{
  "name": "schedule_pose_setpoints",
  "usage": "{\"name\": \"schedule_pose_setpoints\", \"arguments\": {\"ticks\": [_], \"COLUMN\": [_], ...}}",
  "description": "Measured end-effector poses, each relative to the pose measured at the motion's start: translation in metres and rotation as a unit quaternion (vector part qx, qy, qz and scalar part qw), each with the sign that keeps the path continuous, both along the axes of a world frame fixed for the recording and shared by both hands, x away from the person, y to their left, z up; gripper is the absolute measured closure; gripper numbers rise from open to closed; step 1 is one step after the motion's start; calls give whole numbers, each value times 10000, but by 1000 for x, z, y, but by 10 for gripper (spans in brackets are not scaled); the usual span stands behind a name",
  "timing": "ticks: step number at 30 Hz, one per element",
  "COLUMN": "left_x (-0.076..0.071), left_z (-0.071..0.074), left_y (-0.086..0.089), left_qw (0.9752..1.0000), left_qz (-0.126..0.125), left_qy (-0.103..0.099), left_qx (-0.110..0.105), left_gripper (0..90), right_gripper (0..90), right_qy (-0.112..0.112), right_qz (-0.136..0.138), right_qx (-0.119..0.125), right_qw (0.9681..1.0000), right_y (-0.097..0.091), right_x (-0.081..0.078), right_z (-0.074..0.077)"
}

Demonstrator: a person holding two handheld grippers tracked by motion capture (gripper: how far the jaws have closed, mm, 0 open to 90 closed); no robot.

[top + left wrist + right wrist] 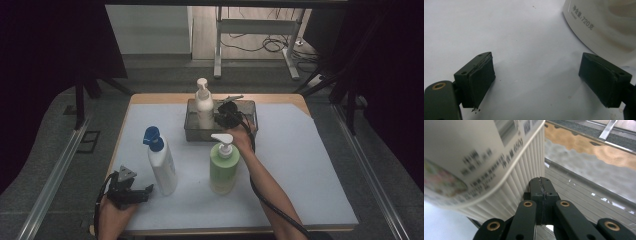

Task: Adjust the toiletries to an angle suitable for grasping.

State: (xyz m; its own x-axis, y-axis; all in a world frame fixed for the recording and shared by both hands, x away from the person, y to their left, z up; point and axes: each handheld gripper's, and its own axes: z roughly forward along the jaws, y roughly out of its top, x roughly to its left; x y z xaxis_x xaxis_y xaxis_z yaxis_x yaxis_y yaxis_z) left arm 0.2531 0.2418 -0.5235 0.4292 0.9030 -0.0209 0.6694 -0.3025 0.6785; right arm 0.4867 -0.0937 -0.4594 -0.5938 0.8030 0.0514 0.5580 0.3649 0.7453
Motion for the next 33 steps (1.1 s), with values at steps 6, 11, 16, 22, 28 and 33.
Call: {"name": "schedule_pose_setpoints", "arguments": {"ticks": [6,11,16,22,28,33], "left_x": [0,0,0,0,0,0], "left_z": [0,0,0,0,0,0], "left_y": [0,0,0,0,0,0], "left_qw": [10000,10000,10000,10000,10000,10000], "left_qz": [0,0,1,-1,0,1], "left_qy": [-2,0,0,1,0,-1], "left_qx": [0,0,-1,1,1,1], "left_gripper": [128,128,128,128,128,128], "right_gripper": [893,893,893,893,893,893], "right_qy": [58,72,54,62,71,83], "right_qz": [8,-14,30,114,116,124], "right_qx": [-50,-68,-67,-141,-192,-257], "right_qw": [10000,9999,10000,9998,9997,9996], "right_y": [4,5,7,11,11,11], "right_x": [-1,0,-1,-2,-2,-3], "right_z": [-3,-4,-4,-4,-4,-5]}}
